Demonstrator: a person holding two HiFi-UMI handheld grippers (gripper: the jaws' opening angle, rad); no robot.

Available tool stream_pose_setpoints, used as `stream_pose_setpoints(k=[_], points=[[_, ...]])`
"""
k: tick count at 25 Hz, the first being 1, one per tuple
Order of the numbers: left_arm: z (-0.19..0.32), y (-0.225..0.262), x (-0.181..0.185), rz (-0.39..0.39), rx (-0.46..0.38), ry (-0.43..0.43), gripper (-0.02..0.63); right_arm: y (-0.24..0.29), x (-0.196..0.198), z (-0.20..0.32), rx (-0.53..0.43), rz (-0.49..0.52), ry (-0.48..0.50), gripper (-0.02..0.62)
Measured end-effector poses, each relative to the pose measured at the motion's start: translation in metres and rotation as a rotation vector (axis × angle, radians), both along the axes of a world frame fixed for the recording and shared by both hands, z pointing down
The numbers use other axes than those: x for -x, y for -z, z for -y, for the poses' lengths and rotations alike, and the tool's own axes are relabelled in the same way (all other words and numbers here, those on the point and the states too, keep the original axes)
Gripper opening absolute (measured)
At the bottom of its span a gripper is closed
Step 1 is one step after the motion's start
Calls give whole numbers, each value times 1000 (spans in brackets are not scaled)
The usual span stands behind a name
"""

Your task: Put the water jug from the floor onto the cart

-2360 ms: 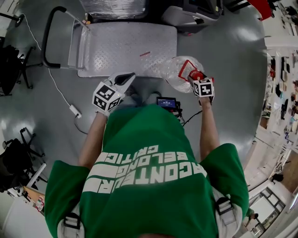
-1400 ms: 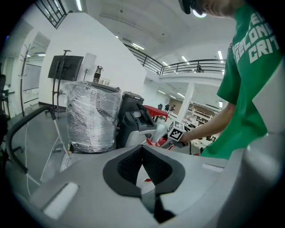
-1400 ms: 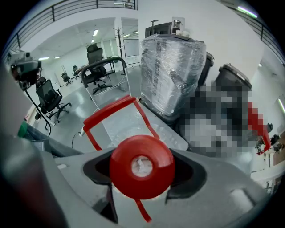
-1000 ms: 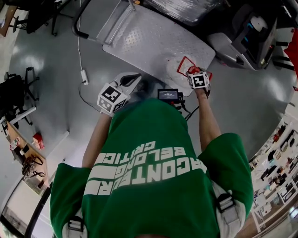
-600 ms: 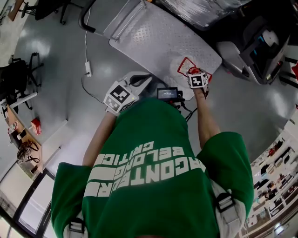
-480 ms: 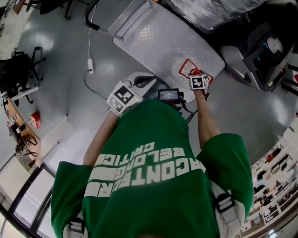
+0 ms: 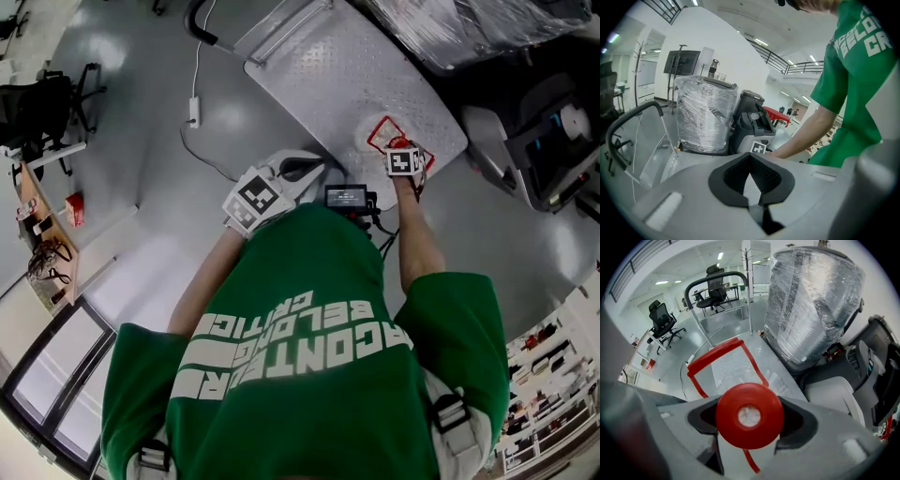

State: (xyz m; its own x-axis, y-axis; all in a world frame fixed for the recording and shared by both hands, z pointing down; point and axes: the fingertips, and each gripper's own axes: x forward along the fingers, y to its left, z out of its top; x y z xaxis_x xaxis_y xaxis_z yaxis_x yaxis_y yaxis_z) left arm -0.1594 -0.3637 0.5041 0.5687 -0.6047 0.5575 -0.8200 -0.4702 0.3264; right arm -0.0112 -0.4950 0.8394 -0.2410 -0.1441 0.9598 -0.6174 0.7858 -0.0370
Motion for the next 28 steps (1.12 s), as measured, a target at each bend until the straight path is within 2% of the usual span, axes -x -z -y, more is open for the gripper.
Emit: stream_pose_setpoints(k=[3, 6, 9, 14, 18, 20, 25, 28], points=[[5, -2, -5, 9, 4, 2, 12, -9, -12, 6, 7, -53, -3, 305], [9, 3, -7, 10, 10, 7, 12, -7, -12, 12, -2, -35, -20, 305], [8, 1, -8, 9, 5, 7, 12, -10, -4, 4, 14, -11, 12, 305], [3, -1, -20, 7, -7, -38, 12, -10, -5, -8, 32, -15, 3, 305], [0, 16, -18, 5, 20, -68, 12, 14, -8, -12, 26, -21, -37, 316], [0, 14, -21, -1, -4, -97, 12, 25, -18, -16, 22, -39, -50, 321], [3, 11, -29, -16, -58, -174, 12, 54, -38, -29, -4, 44, -126, 321], [3, 15, -32, -49, -65, -218, 12, 86, -44, -28, -98, 131, -186, 313]])
